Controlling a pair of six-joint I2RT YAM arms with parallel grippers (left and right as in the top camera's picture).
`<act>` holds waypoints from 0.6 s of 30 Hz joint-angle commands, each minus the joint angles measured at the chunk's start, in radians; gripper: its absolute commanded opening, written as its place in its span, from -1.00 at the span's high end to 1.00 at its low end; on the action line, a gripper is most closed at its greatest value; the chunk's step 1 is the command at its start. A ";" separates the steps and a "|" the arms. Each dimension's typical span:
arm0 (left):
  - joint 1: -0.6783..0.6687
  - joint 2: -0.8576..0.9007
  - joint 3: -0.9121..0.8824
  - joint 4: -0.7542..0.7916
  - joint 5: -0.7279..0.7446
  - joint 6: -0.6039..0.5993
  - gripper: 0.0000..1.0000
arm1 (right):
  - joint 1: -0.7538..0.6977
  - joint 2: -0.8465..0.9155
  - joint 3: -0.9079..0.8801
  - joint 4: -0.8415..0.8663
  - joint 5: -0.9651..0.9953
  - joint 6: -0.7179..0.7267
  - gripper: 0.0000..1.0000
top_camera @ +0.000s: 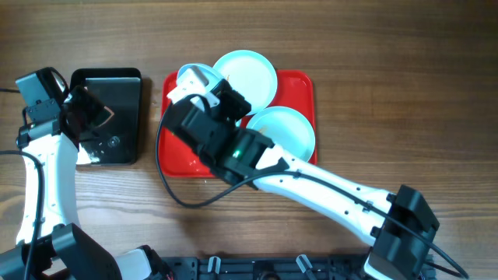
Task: Clean dirty plates on tray and stack at the side
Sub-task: 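Lift the plate with the right gripper and place it right of the tray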
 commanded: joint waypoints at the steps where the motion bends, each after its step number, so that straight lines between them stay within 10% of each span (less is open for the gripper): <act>1: 0.008 0.001 0.014 0.003 0.012 0.012 0.92 | 0.029 0.000 0.007 0.013 0.129 -0.180 0.91; 10: 0.008 0.001 0.014 0.003 0.012 0.012 0.92 | 0.067 0.000 0.007 0.072 0.185 -0.260 0.91; 18: 0.008 0.001 0.014 -0.004 0.012 0.012 0.92 | -0.055 -0.016 0.007 -0.072 0.066 0.156 0.92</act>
